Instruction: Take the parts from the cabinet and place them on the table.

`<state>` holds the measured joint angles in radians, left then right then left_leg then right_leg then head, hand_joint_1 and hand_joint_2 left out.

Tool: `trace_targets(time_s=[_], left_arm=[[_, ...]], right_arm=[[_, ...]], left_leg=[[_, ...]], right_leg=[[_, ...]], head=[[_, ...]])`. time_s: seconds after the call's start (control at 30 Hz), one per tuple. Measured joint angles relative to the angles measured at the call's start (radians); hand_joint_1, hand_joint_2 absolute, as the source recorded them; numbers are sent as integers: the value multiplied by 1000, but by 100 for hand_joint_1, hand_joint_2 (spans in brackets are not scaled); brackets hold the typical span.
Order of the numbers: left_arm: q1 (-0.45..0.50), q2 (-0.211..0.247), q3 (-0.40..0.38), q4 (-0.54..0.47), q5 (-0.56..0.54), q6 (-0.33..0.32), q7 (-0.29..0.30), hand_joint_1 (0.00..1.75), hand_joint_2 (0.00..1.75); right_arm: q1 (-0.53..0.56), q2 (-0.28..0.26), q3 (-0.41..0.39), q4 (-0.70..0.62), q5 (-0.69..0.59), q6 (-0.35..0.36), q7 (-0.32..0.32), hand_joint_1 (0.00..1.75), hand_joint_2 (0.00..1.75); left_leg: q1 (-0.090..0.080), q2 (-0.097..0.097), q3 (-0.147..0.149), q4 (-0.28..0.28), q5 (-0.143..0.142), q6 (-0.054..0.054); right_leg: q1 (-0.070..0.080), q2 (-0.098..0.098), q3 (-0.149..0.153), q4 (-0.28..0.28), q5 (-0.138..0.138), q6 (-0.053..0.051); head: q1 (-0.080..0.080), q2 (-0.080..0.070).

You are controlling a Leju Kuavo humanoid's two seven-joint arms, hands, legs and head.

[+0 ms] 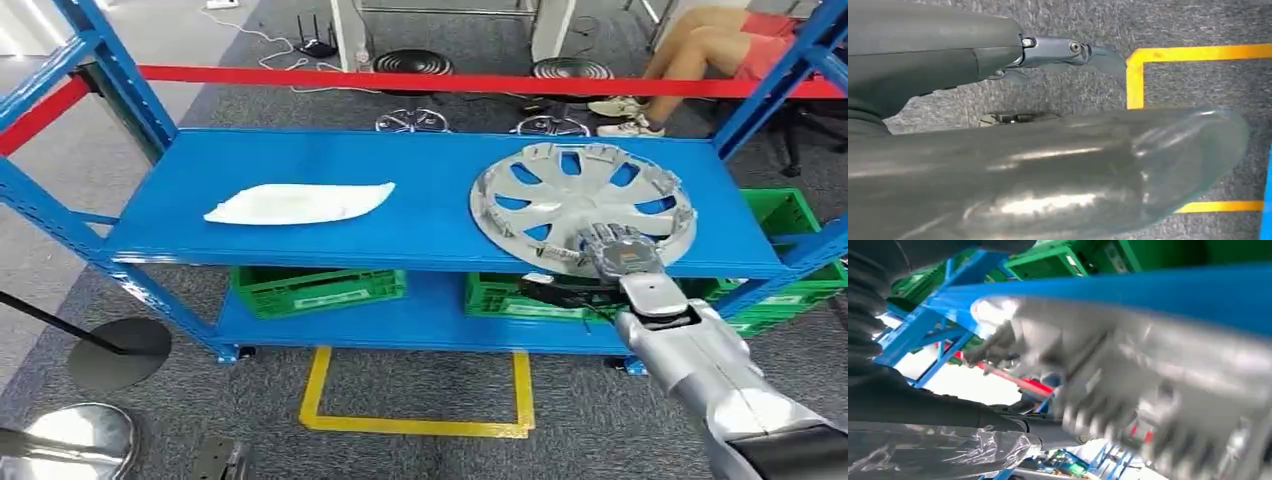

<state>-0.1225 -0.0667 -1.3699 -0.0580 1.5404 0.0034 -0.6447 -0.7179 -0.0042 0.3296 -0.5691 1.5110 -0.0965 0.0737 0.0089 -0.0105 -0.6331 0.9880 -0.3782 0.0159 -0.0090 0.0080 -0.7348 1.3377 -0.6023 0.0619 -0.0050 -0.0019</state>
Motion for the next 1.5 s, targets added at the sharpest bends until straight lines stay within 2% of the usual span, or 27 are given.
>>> trace_targets(time_s=[0.03, 0.07, 0.13, 0.17, 0.3, 0.37, 0.4, 0.47, 0.5, 0.53, 0.57, 0.67, 0.7, 0.8, 0.87, 0.9, 0.97, 1.0, 1.03, 1.07, 1.1, 1.17, 1.2, 1.27, 1.37, 1.4, 1.5], left_arm=[[1, 0, 0, 0, 0, 3, 0, 0, 0], [1, 0, 0, 0, 0, 5, 0, 0, 0], [-1, 0, 0, 0, 0, 4, -3, 0, 0], [-1, 0, 0, 0, 0, -1, -6, 0, 0], [-1, 0, -3, 0, 0, -11, -18, 0, 0], [-3, 2, -3, 0, 0, -10, -27, 0, 0], [-4, 2, -3, 0, 0, -7, -27, 0, 0], [-4, 2, -3, 0, 0, -1, -26, 0, 0], [-2, 2, -3, 0, 0, 1, -26, 0, 0], [-1, 2, -3, 0, 0, 4, -26, 0, 0], [-1, 2, -3, 0, 0, 5, -26, 0, 0], [-4, 3, -3, 0, 0, 8, -26, 0, 0], [-6, 3, -3, 0, 0, 8, -26, 0, 0], [-5, 2, -3, 0, 0, 8, -25, 0, 0], [-6, 3, -3, 0, 0, 8, -25, 0, 0], [-8, 4, -2, 0, 0, 8, -25, 0, 0], [-8, 3, -2, 0, 0, 3, -26, 0, 0], [-7, 3, -2, 0, 0, -4, -29, 0, 0], [-6, 3, -2, 0, 0, -10, -33, 0, 0], [-6, 3, -2, 0, 0, -11, -37, 0, 0], [-5, 3, -2, 0, -1, -11, -39, 0, 0], [-6, 2, -2, 0, -1, -11, -40, 0, 0], [-8, 3, -2, 0, -1, -11, -40, 0, 0], [-8, 3, -2, 0, -1, -10, -41, 0, 0], [-10, 5, -2, 0, 0, 3, -37, 0, 0], [-13, 5, -2, 0, 0, 4, -37, 0, 0], [-11, 4, -2, 0, 0, 8, -35, 0, 0]], right_arm=[[9, -1, 0, 3, 2, -4, 5, 0, 175], [11, -2, 0, 4, 4, -11, 6, 0, 175], [10, -3, -1, 7, 9, -18, 9, 0, 175], [10, -3, -2, 9, 12, -18, 11, 0, 175], [9, -3, -12, 11, 16, -27, 13, 0, 175], [6, -3, -19, 11, 18, -29, 13, 0, 175], [6, -3, -23, 11, 20, -29, 12, 0, 175], [6, -3, -28, 11, 25, -27, 13, 0, 175], [7, -3, -29, 11, 26, -27, 13, 0, 175], [8, -3, -32, 11, 28, -27, 13, 0, 175], [8, -3, -34, 11, 29, -27, 13, 0, 175], [8, -3, -40, 11, 34, -27, 13, 0, 175], [8, -3, -42, 11, 35, -27, 13, 0, 175], [12, -4, -43, 11, 40, -27, 16, 0, 175], [15, -8, -48, 9, 46, -31, 18, 0, 175], [15, -8, -48, 8, 52, -31, 18, 0, 175], [20, -11, -47, 8, 56, -32, 21, 0, 175], [23, -11, -46, 8, 56, -36, 22, 0, 175], [27, -12, -46, 8, 56, -36, 22, 0, 175], [29, -13, -46, 8, 56, -37, 22, 0, 175], [29, -13, -45, 8, 56, -39, 22, 0, 175], [31, -14, -43, 7, 56, -40, 22, 0, 175], [30, -14, -43, 8, 56, -41, 22, 0, 175], [31, -14, -42, 6, 56, -45, 22, 0, 175], [24, -14, -42, 0, 57, -45, 21, 0, 175], [21, -14, -42, -2, 57, -44, 20, 0, 175], [22, -14, -42, -2, 57, -43, 20, 0, 175]], left_leg=[[0, -1, 2, 0, -2, -1], [0, -2, 6, 1, -4, -2], [1, -2, 17, 3, -11, -11], [0, -3, 19, 4, -14, -16], [-2, -4, 20, -1, -9, -38], [-3, 0, 12, 22, -33, -48], [-2, 1, -14, 77, -68, -53], [0, 1, -93, 243, -142, -58], [0, 1, -129, 314, -161, -58], [0, 1, -136, 323, -150, -57], [0, 1, -121, 290, -120, -56], [1, 4, 7, 43, -6, -48], [-2, 4, 26, 5, -22, -45], [-6, 2, 19, 7, -22, -27], [1, 4, 25, -3, -15, -14], [1, 3, 25, -3, -16, -6], [0, 3, 25, -2, -17, -3], [0, 3, 25, -2, -18, -2], [-1, 1, 27, -3, -26, -1], [-1, -1, 29, -2, -30, -1], [0, -2, 35, -2, -39, -1], [0, -1, 53, 0, -48, -10], [-7, -1, 53, 4, -54, -20], [-6, -1, 56, 3, -45, -31], [-2, 2, 60, 5, -57, -43], [-4, 2, 41, 43, -77, -48], [0, 2, -97, 282, -164, -56]], right_leg=[[0, 0, -7, -5, 20, 0], [0, 0, 9, -57, 61, -2], [-2, -1, 93, -244, 165, -2], [-2, -2, 119, -302, 172, -3], [5, 6, 127, -307, 172, -32], [-3, 4, 133, -312, 176, -43], [-4, 2, 133, -312, 175, -47], [-3, 0, 132, -312, 175, -50], [-2, 0, 132, -312, 174, -51], [-2, 0, 133, -312, 174, -51], [-3, 0, 133, -312, 174, -50], [-3, 1, 138, -311, 171, -43], [5, 2, 132, -306, 168, -36], [0, 4, 134, -319, 175, -19], [0, 3, 125, -307, 163, -8], [-1, 0, 103, -259, 131, -4], [-1, 0, 20, -85, 57, 1], [-1, 0, -18, -15, 37, 2], [-1, 0, -35, 5, 44, 3], [-1, 0, -27, -21, 73, 2], [-1, -1, 5, -91, 118, 1], [-4, -5, 107, -280, 197, 2], [-1, -5, 127, -312, 168, -1], [1, 1, 132, -308, 175, -21], [-3, 2, 142, -315, 176, -38], [-5, 1, 147, -317, 173, -43], [-4, -1, 148, -317, 167, -53]], head=[[0, 0], [0, 0], [0, 0], [0, 0], [-2, 0], [-6, 0], [-11, 0], [-10, 0], [-10, 0], [-10, 0], [-10, 0], [-10, 0], [-11, 0], [-8, 0], [-7, 0], [-3, 0], [-2, 0], [-1, 0], [-2, 0], [-1, 0], [-2, 0], [-1, 0], [0, 0], [-2, 0], [-1, 0], [-11, 0], [-11, 0]])
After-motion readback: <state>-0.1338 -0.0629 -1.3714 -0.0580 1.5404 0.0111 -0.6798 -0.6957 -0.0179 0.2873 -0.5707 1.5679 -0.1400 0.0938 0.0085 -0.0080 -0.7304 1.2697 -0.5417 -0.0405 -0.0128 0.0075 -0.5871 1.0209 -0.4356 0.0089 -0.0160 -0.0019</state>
